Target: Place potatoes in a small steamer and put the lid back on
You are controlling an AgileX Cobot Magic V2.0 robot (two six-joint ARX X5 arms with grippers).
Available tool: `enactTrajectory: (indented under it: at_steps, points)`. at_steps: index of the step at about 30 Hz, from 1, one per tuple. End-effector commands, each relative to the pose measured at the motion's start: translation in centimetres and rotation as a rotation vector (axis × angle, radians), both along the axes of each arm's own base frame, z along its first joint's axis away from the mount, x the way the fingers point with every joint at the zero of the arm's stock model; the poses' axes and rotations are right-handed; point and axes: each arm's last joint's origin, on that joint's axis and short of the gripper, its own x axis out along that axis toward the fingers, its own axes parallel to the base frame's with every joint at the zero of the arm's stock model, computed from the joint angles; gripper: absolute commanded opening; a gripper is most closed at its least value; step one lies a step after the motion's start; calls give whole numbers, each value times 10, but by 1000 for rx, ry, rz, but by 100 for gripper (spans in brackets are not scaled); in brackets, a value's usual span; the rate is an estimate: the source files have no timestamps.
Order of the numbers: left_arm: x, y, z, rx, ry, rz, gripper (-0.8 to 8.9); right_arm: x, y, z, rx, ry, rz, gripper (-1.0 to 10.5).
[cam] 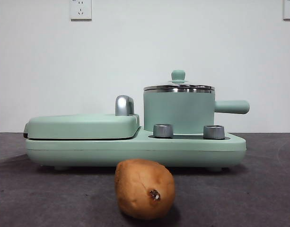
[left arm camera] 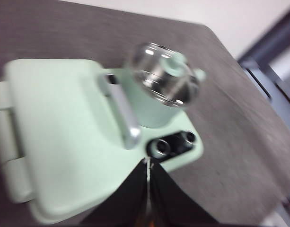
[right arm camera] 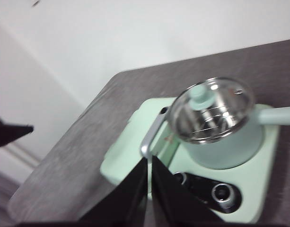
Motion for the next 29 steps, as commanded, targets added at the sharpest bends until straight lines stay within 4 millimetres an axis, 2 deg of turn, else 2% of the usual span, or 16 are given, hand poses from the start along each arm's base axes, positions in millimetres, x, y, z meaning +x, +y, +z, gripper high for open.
enactTrajectory:
  at_steps: [1, 6, 8, 10, 14, 17, 22, 26, 29]
  points:
    - [3, -5, 11, 41, -56, -69, 6, 3, 1, 5, -23, -35, 52, 11]
    - [5, -11, 13, 44, -62, -104, 8, 5, 1, 3, -53, -50, 71, 12]
    - [5, -12, 13, 49, -70, -115, 46, 5, 1, 3, -64, -56, 75, 28]
    - [4, -13, 13, 53, -74, -122, 134, 5, 1, 2, -66, -51, 75, 134]
    - [5, -14, 12, 53, -70, -128, 390, 5, 1, 2, -66, -45, 73, 422]
    - [6, -16, 13, 42, -73, -131, 412, 5, 1, 2, -66, -45, 74, 525]
    - [14, -27, 18, -10, -78, -147, 415, 5, 1, 2, -65, -45, 74, 530]
    - [28, -41, 21, -9, -58, -189, 473, 5, 1, 2, -65, -45, 74, 530]
    - [41, -55, 24, 4, -52, -223, 472, 5, 1, 2, -65, -44, 74, 530]
